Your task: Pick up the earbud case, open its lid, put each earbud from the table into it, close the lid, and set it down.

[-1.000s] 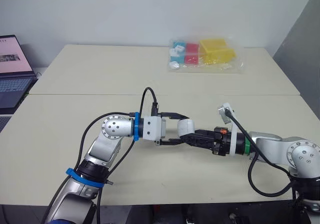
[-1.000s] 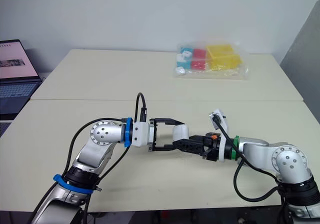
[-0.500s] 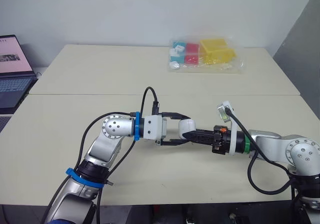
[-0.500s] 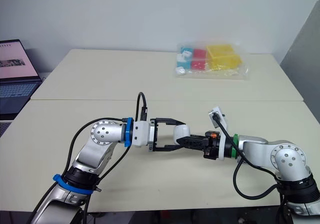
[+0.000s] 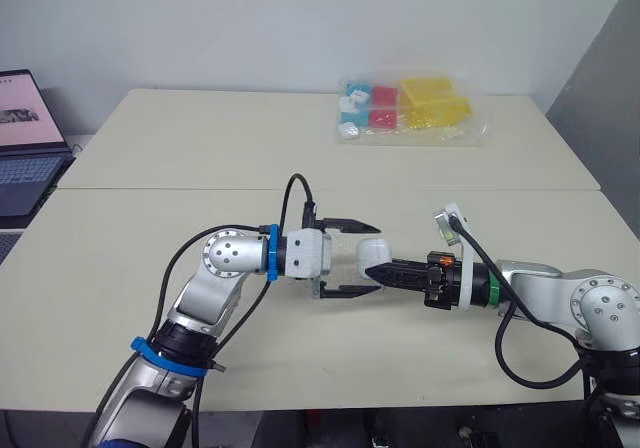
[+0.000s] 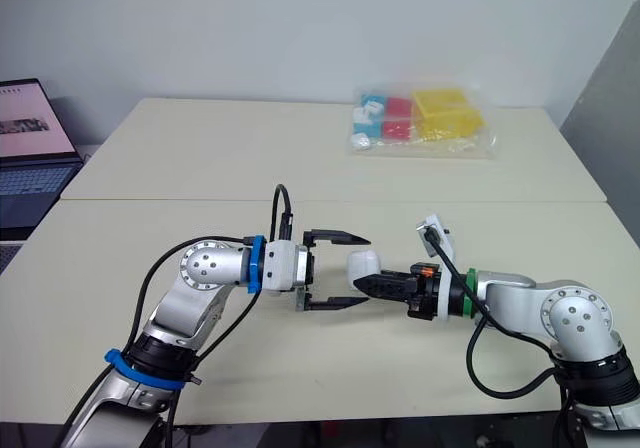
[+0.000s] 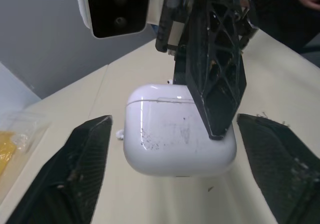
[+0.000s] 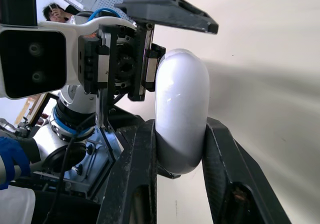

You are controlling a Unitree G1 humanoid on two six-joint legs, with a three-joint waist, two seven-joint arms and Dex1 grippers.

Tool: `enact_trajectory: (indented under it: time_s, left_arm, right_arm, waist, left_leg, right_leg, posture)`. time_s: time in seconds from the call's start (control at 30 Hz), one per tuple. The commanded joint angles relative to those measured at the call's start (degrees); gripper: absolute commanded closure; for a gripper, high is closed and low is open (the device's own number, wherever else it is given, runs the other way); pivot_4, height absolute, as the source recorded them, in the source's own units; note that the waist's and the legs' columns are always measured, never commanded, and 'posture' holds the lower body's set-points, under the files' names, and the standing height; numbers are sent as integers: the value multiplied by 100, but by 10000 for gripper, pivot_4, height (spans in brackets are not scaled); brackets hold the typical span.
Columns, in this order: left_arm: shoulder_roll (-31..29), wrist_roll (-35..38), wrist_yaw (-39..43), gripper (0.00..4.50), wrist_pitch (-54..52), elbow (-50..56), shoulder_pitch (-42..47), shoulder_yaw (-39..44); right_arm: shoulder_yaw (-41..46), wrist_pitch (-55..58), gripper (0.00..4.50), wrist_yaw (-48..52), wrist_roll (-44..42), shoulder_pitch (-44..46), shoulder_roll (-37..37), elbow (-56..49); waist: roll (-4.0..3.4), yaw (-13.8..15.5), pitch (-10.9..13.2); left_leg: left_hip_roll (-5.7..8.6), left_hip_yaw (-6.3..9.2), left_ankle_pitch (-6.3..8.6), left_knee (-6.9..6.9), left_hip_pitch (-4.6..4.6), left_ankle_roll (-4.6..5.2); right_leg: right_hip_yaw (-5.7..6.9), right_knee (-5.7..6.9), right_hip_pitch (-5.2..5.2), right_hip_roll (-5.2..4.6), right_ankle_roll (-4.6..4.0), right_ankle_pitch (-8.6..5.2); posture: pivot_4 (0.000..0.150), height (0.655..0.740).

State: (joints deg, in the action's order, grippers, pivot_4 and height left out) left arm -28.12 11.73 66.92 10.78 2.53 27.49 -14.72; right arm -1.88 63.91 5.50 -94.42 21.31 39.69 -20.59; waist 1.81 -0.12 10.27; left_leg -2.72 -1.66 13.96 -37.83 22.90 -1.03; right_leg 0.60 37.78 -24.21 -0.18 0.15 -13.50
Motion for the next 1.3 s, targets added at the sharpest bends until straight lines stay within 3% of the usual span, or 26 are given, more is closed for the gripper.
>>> enact_trajectory:
  time_s: [0.03,0.27,0.33,0.4,0.67,0.87,1.3]
  left_arm:
    - [-192,102,-90,0,-455,96,-4,184]
    - [-659,405,-180,0,-2136,365,-75,344]
    - [-792,670,-327,0,-3287,683,-76,362]
    - [-828,806,-326,0,-3752,1008,-69,279]
    - [-414,547,-1037,0,-4656,1420,379,-26]
    - [-40,338,-1377,0,-4860,1426,907,-351]
    - [152,367,-1511,0,-5455,1502,1187,-570]
  right_arm:
    - [72,64,36849,247,191,206,146,-138]
    - [-36,261,36849,1135,1357,654,755,-316]
    - [-609,-35,36849,2211,2748,1261,1664,-701]
    - [-1200,-470,36850,3087,3876,1724,2297,-898]
    - [-2501,-1906,36850,4955,6623,2585,2670,-555]
    - [-2713,-2438,36850,5645,7623,2713,2307,-213]
    - [-2583,-2637,36850,6195,8463,2666,1593,-11]
  waist:
    - [-1,-1,0]
    - [-3,-3,2]
    - [-32,-8,28]
    - [-46,-8,37]
    - [-42,-5,38]
    - [-41,-2,38]
    - [-41,-3,38]
  left_leg:
    - [0,0,0,1,-1,0]
    - [-2,1,0,6,3,0]
    - [-1,1,1,7,9,1]
    - [0,6,1,7,17,2]
    - [2,-3,4,14,20,3]
    - [4,-5,4,4,28,3]
    - [5,-3,3,-4,22,3]
  right_leg:
    - [0,0,0,0,0,0]
    - [2,-5,-7,0,-1,-1]
    - [1,-7,-13,-1,0,-1]
    - [-3,-3,-34,-10,4,1]
    - [-1,-20,-32,3,-1,-3]
    - [-1,-18,-34,2,1,-3]
    - [-2,2,-33,3,0,-3]
  posture:
    - [1500,7400]
    - [1500,7400]
    - [1500,7400]
    - [1500,7400]
    - [1500,7400]
    - [1500,7400]
    - [1500,7400]
